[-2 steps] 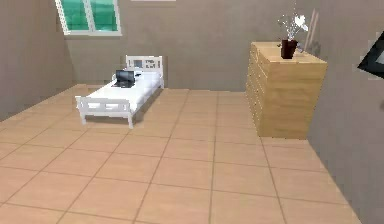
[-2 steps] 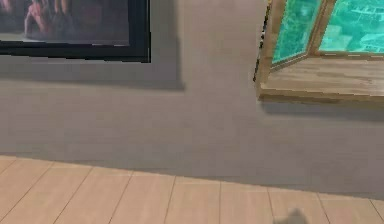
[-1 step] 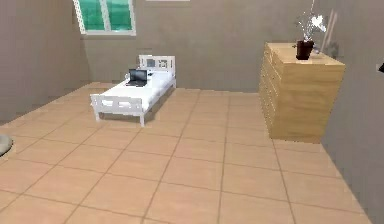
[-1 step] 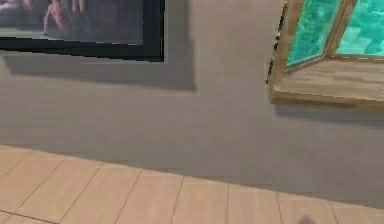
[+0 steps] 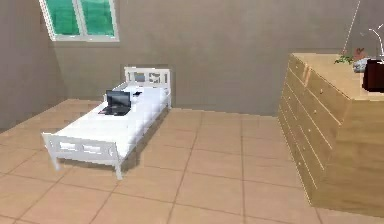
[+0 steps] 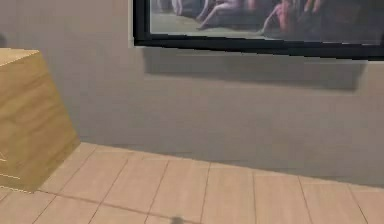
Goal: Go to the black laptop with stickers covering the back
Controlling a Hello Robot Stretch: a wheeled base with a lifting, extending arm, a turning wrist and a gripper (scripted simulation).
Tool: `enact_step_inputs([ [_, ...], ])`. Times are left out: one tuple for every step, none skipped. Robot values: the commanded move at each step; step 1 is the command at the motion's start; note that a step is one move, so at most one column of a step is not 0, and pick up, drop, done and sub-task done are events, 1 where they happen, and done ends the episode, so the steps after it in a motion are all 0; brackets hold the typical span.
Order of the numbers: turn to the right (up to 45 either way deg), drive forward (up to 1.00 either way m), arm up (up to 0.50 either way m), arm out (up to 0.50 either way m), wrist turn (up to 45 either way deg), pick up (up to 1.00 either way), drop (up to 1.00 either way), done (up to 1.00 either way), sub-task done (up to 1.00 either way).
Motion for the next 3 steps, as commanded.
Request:
enact_step_inputs([
  [0.0, 1.00, 0.00, 0.00, 0.0, 0.00, 0.00, 0.00, 0.00],
  [-3.0, 0.00, 0.00, 0.00, 0.0, 0.00, 0.00, 0.00, 0.00],
  [0.0, 0.50, 0.00, 0.00, 0.0, 0.00, 0.00, 0.00, 0.00],
])
